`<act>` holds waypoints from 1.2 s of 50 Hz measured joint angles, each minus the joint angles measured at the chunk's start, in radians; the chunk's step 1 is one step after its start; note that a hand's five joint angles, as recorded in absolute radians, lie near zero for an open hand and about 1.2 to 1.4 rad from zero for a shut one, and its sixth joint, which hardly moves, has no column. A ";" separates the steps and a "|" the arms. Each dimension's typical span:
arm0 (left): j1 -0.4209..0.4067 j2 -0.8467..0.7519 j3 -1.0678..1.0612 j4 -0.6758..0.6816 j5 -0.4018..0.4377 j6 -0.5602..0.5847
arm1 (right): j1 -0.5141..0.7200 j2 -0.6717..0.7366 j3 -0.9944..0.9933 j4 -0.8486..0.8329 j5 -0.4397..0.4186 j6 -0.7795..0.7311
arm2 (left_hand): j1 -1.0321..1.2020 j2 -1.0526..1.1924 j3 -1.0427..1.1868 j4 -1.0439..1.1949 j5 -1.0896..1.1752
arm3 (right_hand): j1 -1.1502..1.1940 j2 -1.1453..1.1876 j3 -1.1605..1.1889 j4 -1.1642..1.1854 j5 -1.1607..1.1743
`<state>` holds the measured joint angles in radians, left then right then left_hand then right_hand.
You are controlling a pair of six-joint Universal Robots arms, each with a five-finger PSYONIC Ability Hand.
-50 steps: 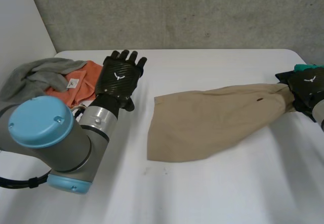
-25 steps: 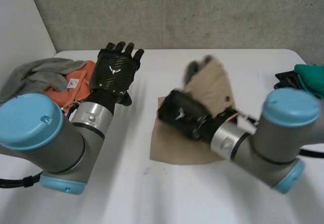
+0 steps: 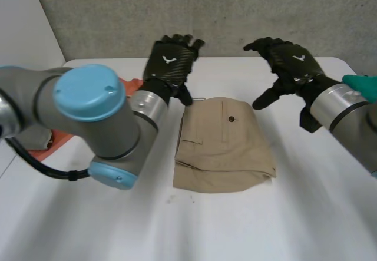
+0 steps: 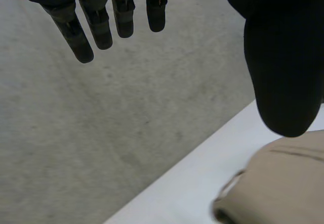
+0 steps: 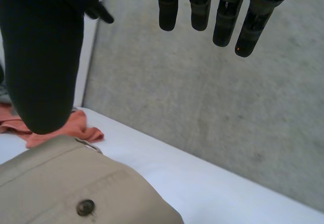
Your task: Fold the laundry.
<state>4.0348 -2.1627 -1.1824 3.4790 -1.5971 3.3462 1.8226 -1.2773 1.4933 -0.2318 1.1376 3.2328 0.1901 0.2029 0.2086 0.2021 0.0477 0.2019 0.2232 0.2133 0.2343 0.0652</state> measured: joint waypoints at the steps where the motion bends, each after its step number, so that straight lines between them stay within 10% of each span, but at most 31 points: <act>1: -0.006 -0.012 0.017 -0.010 0.000 -0.005 | -0.008 0.003 -0.012 0.023 0.001 0.001 | 0.000 0.000 0.000 0.000 0.000 | 0.000 0.000 0.000 0.000 0.000; 13: -0.091 -0.259 0.311 -0.276 -0.007 -0.022 | -0.015 0.262 -0.288 0.381 0.007 -0.133 | 0.000 0.000 0.000 0.000 0.000 | 0.000 0.000 0.000 0.000 0.000; 34: -0.062 -0.409 0.386 -0.552 -0.092 0.068 | 0.059 0.529 -0.386 0.402 0.172 -0.541 | 0.006 0.002 0.000 0.000 0.000 | -0.051 -0.005 0.000 0.000 0.000; 51: -0.062 -0.096 0.279 -0.420 -0.060 0.021 | 0.060 0.255 -0.315 0.353 0.172 -0.452 | -0.006 0.000 0.000 0.000 -0.003 | -0.058 -0.005 0.000 0.000 -0.009; 60: -0.026 0.208 0.059 -0.364 0.186 0.001 | 0.064 0.027 -0.038 0.215 0.173 -0.436 | -0.005 0.000 0.000 0.000 -0.003 | -0.058 -0.005 0.000 0.000 -0.009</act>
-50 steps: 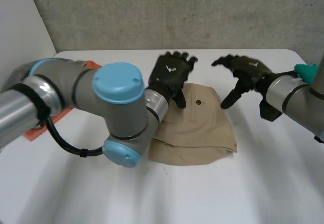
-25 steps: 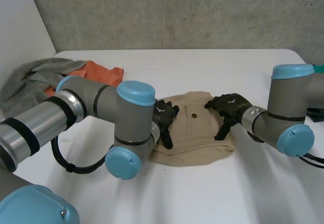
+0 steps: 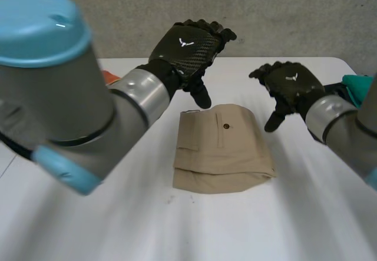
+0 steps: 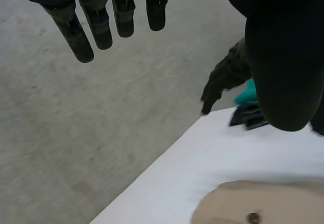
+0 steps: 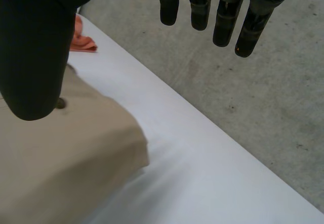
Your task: Fold the laundry.
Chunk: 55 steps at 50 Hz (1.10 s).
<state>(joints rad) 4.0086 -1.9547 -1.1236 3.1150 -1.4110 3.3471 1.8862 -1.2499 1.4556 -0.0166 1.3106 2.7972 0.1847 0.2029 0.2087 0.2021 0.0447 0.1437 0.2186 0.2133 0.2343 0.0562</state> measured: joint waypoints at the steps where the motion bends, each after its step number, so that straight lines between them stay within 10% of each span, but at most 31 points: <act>1: 0.009 0.024 -0.022 -0.008 0.031 -0.001 | 0.003 -0.020 0.040 -0.019 0.000 -0.002 | 0.000 0.000 0.000 0.000 0.000 | 0.000 0.000 0.000 0.000 0.000; 17: 0.115 0.171 -0.202 -0.199 0.448 -0.011 | 0.168 0.047 0.389 -0.358 0.003 -0.033 | 0.000 0.000 0.000 0.000 0.000 | 0.000 0.000 0.000 0.000 0.000; 55: 0.121 0.159 -0.209 -0.197 0.454 -0.014 | 0.225 0.373 0.169 -0.646 0.132 -0.201 | 0.000 0.000 0.000 0.000 0.000 | 0.279 0.282 0.285 0.263 0.219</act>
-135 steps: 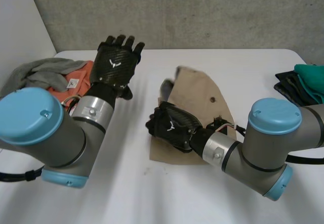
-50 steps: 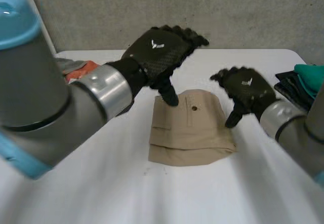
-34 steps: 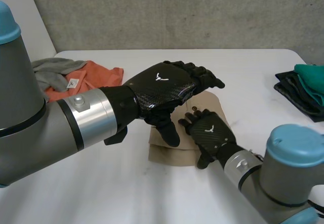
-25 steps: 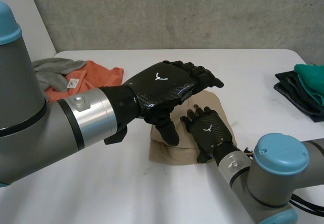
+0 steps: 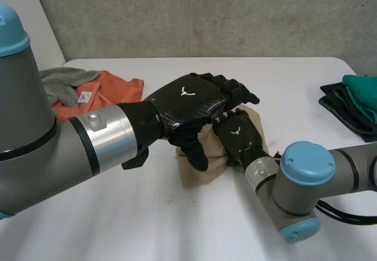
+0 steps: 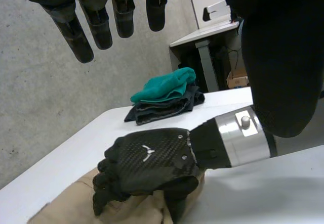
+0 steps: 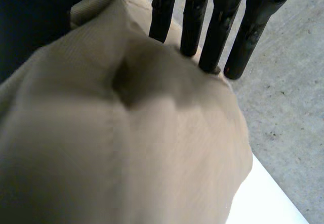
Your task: Fold the laundry.
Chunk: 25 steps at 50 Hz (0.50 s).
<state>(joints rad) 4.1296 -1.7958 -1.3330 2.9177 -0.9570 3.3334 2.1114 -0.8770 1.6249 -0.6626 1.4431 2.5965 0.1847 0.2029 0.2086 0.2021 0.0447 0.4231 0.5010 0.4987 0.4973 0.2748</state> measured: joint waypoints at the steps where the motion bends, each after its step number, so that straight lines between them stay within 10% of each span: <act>1: 0.000 -0.001 -0.002 0.000 0.000 0.000 | 0.000 0.008 -0.011 0.001 -0.001 0.000 | 0.000 0.000 0.000 0.000 0.000 | 0.030 0.051 0.042 0.042 0.037; 7: 0.000 -0.002 -0.011 0.003 0.001 0.000 | -0.004 0.037 -0.063 0.005 -0.003 0.001 | 0.000 0.000 0.000 0.000 0.000 | 0.444 0.622 0.603 0.613 0.545; 25: 0.010 0.002 -0.018 0.006 0.001 0.000 | -0.133 -0.023 -0.154 0.005 -0.066 0.005 | 0.000 0.000 0.000 0.000 0.000 | 0.507 0.674 0.661 0.672 0.638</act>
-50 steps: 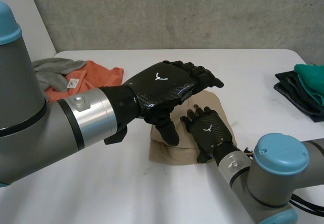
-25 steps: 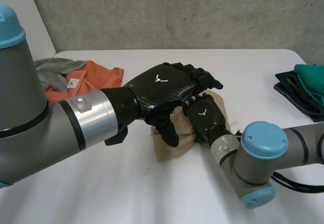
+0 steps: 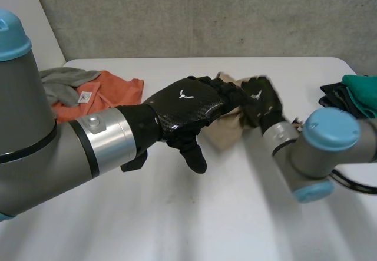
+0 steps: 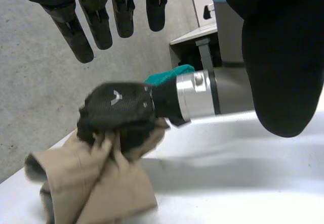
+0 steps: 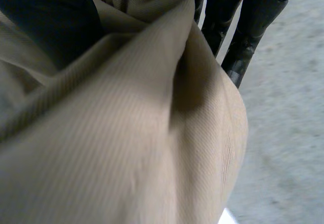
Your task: Fold the laundry.
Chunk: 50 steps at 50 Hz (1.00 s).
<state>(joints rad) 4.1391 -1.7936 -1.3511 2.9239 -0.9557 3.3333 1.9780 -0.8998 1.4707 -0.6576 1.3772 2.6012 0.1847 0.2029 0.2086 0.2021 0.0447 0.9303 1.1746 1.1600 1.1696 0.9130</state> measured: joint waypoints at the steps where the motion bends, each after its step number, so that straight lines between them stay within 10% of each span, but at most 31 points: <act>1: 0.003 0.001 0.000 0.000 0.000 0.000 | -0.015 -0.004 -0.009 -0.002 -0.016 0.000 | 0.000 0.000 0.000 0.000 0.000 | 0.000 0.000 0.000 0.000 0.000; 20: 0.051 0.050 0.000 0.000 0.000 -0.002 | -0.329 -0.020 -0.364 -0.147 -0.421 0.196 | 0.000 0.000 0.000 0.000 0.000 | 0.000 0.000 0.006 0.010 0.000; 34: 0.053 0.048 0.002 0.010 -0.001 0.001 | -0.614 0.104 -0.568 -0.408 -0.489 0.581 | 0.000 0.000 0.000 0.000 0.000 | 0.010 0.000 0.006 0.010 0.023; 50: 0.053 0.036 0.001 0.010 -0.023 0.004 | -0.786 0.340 -0.623 -0.445 -0.603 0.617 | 0.001 0.000 0.000 0.000 0.000 | 0.010 0.000 0.011 0.015 0.023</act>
<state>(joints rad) 4.1918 -1.7580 -1.3504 2.9342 -0.9782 3.3370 1.1919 -0.5594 0.8473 -1.1029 0.7745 3.2184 0.1860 0.2029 0.2087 0.2021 0.0447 0.9408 1.1746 1.1711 1.1844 0.9358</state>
